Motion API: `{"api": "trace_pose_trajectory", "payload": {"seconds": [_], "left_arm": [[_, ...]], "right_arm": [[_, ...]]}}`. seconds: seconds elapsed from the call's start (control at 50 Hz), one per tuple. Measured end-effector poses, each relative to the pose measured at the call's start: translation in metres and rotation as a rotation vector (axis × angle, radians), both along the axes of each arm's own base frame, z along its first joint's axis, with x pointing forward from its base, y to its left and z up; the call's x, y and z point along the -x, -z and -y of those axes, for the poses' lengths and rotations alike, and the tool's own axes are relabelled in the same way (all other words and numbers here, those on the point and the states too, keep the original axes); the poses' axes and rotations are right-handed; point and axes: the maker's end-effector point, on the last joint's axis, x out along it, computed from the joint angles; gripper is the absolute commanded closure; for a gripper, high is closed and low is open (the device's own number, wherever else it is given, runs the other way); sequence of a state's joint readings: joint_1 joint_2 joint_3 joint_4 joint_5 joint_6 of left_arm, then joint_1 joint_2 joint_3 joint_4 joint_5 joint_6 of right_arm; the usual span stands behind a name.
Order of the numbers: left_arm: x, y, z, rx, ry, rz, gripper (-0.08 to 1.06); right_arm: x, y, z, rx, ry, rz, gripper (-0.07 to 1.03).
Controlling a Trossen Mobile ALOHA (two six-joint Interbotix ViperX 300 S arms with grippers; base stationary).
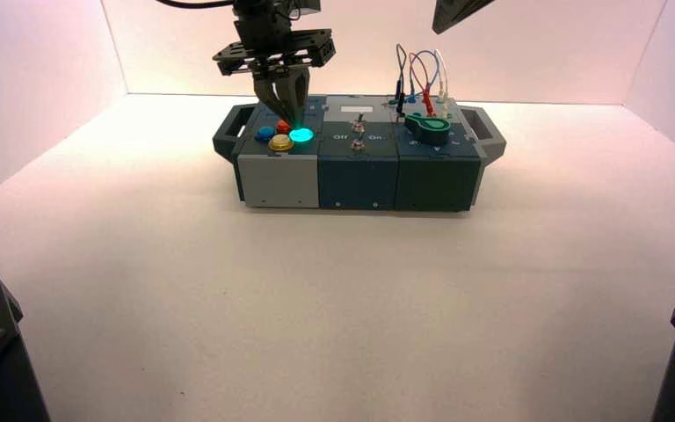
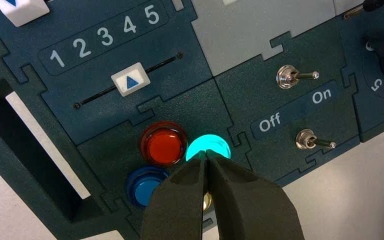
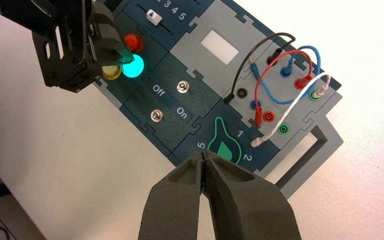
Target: Push the green button with the left gripper.
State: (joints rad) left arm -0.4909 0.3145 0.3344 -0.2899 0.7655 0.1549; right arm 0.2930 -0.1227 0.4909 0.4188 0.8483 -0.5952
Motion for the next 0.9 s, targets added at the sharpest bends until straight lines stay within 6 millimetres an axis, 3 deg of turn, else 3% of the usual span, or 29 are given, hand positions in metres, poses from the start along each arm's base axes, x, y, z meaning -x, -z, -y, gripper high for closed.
{"api": "trace_pose_trajectory", "payload": {"seconds": [0.4,0.9], "left_arm": [[0.002,-0.004,0.0,-0.003,0.008,-0.018,1.0],[0.001,-0.05,0.001,0.031,0.032,0.063,1.0]], "right_arm": [[-0.001,0.001,0.004,0.006,0.009,-0.002,0.98],[-0.002,0.004,0.007,0.025,0.002,0.001,0.98]]}}
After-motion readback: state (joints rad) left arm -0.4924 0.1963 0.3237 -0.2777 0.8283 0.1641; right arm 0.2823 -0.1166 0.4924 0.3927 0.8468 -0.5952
